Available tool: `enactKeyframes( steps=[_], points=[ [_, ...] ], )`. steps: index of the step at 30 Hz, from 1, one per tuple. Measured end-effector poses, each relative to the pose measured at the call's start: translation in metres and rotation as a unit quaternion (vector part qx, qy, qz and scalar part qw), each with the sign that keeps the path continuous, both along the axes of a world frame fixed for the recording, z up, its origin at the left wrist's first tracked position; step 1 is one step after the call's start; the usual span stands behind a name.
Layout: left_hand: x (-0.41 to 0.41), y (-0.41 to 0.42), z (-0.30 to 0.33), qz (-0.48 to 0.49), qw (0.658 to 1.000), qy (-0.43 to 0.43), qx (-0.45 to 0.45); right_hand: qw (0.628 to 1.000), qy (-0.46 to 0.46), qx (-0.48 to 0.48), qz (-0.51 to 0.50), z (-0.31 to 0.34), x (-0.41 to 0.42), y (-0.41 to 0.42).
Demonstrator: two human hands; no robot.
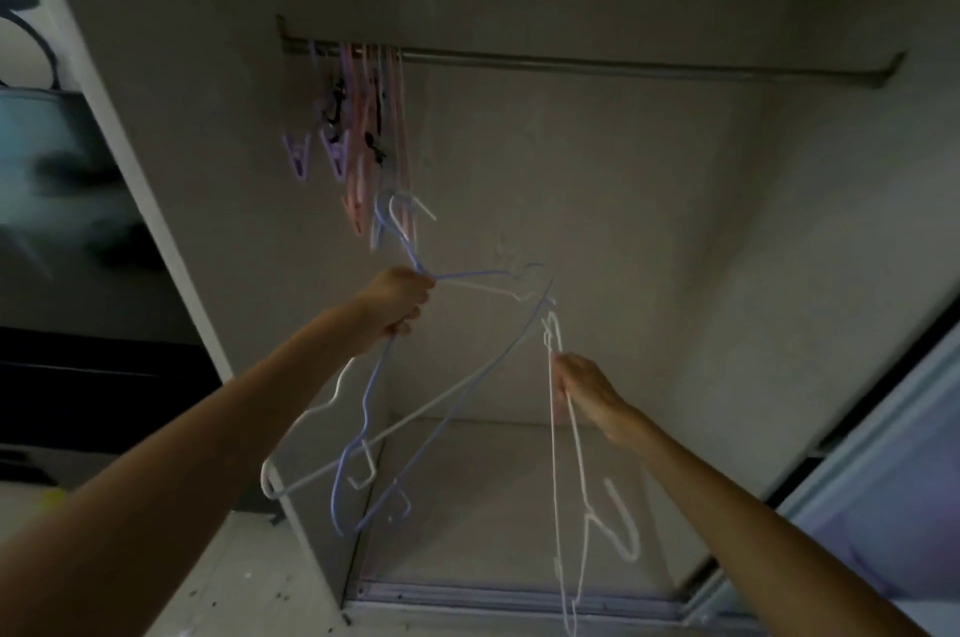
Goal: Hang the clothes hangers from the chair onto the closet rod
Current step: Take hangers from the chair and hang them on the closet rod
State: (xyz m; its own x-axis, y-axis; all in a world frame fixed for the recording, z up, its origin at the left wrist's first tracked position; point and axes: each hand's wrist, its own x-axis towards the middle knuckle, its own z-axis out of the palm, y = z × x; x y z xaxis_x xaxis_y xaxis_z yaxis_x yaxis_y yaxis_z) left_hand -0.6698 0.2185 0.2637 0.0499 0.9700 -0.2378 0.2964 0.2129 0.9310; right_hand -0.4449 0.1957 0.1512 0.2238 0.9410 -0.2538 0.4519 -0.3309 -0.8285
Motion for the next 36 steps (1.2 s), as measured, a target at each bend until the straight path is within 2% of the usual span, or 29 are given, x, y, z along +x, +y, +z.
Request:
enactKeyframes(
  steps=[2, 4, 6, 8, 11, 17, 20, 23, 26, 31, 34, 36],
  points=[
    [0.016, 0.012, -0.012, 0.008, 0.998, 0.053, 0.021, 0.997, -0.055, 0.018, -0.040, 0.000, 0.027, 0.004],
    [0.028, 0.023, -0.024, 0.012, 0.992, 0.113, 0.063, 0.996, -0.036, 0.009, -0.076, 0.004, 0.050, 0.006],
    [0.041, 0.033, -0.035, 0.015, 0.986, 0.132, 0.099, 0.992, -0.016, 0.003, -0.121, 0.005, 0.074, 0.012],
    [0.055, 0.037, -0.040, -0.007, 0.986, 0.112, 0.126, 0.988, -0.045, 0.018, -0.144, 0.010, 0.092, 0.013],
    [0.075, 0.041, -0.048, -0.046, 0.990, 0.034, 0.127, 0.980, -0.116, 0.025, -0.162, 0.010, 0.104, 0.010],
    [0.093, 0.054, -0.067, -0.014, 0.989, 0.000, 0.146, 0.959, -0.036, 0.157, -0.232, -0.001, 0.098, 0.009],
    [0.094, 0.059, -0.075, -0.017, 0.992, -0.018, 0.124, 0.959, -0.030, 0.175, -0.221, -0.002, 0.101, 0.004],
    [0.087, 0.063, -0.079, -0.017, 0.999, -0.010, 0.049, 0.966, -0.010, 0.154, -0.209, 0.008, 0.115, 0.002],
    [0.075, 0.066, -0.081, 0.021, 1.000, -0.017, 0.013, 0.980, 0.051, 0.130, -0.145, 0.027, 0.127, -0.002],
    [0.068, 0.065, -0.081, 0.040, 0.997, -0.061, -0.014, 0.993, 0.028, 0.111, -0.025, 0.052, 0.133, -0.010],
    [0.065, 0.067, -0.089, 0.049, 0.997, -0.057, -0.031, 0.992, 0.074, 0.094, 0.030, 0.058, 0.136, -0.012],
    [0.065, 0.068, -0.095, 0.048, 0.992, -0.108, -0.050, 0.989, 0.106, 0.094, 0.036, 0.058, 0.138, -0.011]
  ],
)
